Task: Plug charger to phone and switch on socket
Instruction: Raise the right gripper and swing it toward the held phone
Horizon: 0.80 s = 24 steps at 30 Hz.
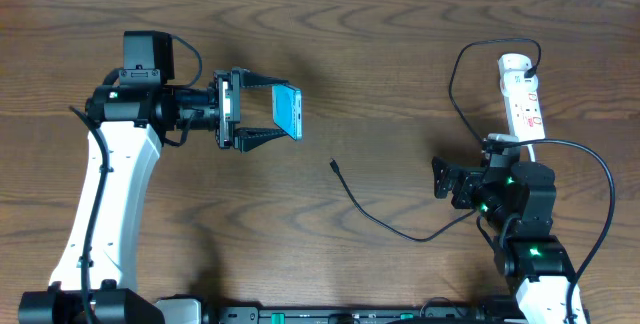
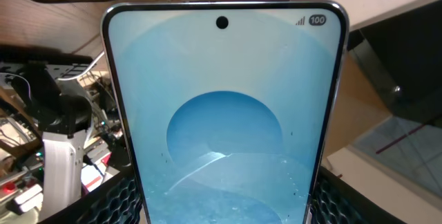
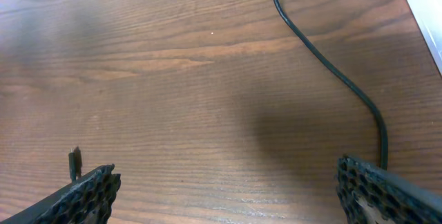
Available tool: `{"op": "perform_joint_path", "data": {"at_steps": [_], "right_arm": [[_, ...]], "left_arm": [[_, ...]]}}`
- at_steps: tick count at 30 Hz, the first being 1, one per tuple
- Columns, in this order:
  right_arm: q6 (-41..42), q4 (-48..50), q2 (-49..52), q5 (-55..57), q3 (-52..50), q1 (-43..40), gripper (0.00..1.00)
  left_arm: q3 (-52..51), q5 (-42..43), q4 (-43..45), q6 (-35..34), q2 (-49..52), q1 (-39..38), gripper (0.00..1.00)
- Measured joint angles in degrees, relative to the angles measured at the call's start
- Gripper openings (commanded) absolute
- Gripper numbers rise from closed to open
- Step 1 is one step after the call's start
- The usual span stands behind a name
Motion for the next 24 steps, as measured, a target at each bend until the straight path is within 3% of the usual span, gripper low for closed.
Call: {"op": "perform_joint_path", "data": {"at_steps": [10, 15, 24], "right_arm": [[0.0, -0.39, 0.0, 0.0, 0.0, 0.0, 0.99], [0.0, -0.39, 0.0, 0.0, 0.0, 0.0, 0.99], [0.0, -0.28, 0.0, 0.0, 0.0, 0.0, 0.99]], "left_arm": [[0.0, -0.46, 0.33, -0.48, 0.0, 0.0, 0.07], [-0.02, -2.91, 4.13, 2.62, 0.0, 0.0, 0.08], [-0.02, -17.18, 3.76, 11.43, -0.02, 0.0, 0.07]]}}
